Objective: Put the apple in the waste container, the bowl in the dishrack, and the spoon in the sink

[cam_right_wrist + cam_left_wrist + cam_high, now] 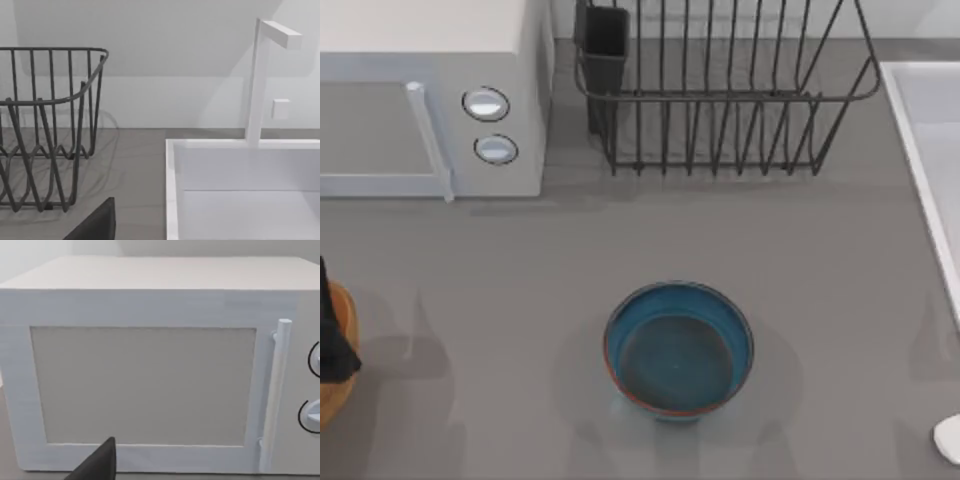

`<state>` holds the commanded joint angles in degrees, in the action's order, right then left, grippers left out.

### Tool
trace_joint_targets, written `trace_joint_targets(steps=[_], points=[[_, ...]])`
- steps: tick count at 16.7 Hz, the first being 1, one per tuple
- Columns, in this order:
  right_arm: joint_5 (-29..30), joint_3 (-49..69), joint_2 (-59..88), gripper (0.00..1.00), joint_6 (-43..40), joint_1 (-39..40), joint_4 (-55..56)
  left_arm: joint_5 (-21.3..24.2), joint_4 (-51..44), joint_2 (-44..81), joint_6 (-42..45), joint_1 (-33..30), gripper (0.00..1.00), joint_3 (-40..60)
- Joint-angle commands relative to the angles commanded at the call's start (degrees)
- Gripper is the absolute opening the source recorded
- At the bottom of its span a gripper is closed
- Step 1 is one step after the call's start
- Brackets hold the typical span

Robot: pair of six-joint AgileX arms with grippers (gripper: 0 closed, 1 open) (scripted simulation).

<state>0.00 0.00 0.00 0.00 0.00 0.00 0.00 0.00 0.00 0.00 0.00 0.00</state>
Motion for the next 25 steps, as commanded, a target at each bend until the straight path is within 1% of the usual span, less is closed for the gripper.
trace_joint_targets(steps=[3, 5, 9, 13, 18, 22, 25], points=[[0.0, 0.0, 0.0, 1.0, 0.0, 0.0, 0.0, 0.0, 0.0, 0.0, 0.0, 0.0, 1.0, 0.0], [0.1, 1.7, 1.7, 1.0, 1.2, 1.4, -1.5, 0.0, 0.0, 0.0, 0.0, 0.0, 1.0, 0.0], [0.3, 11.5, 12.2, 1.0, 7.2, 8.4, -9.7, 0.0, 0.0, 0.0, 0.0, 0.0, 1.0, 0.0], [0.6, 27.7, 31.0, 1.0, 15.8, 17.9, -22.2, 0.0, 0.0, 0.0, 0.0, 0.0, 1.0, 0.0], [0.6, 51.6, 60.4, 1.0, 26.9, 29.2, -40.7, 0.0, 0.0, 0.0, 0.0, 0.0, 1.0, 0.0], [0.5, 69.9, 83.4, 1.0, 34.0, 35.5, -54.8, 0.0, 0.0, 0.0, 0.0, 0.0, 1.0, 0.0], [0.3, 81.0, 97.2, 1.0, 37.6, 38.2, -63.3, 0.0, 0.0, 0.0, 0.0, 0.0, 1.0, 0.0]])
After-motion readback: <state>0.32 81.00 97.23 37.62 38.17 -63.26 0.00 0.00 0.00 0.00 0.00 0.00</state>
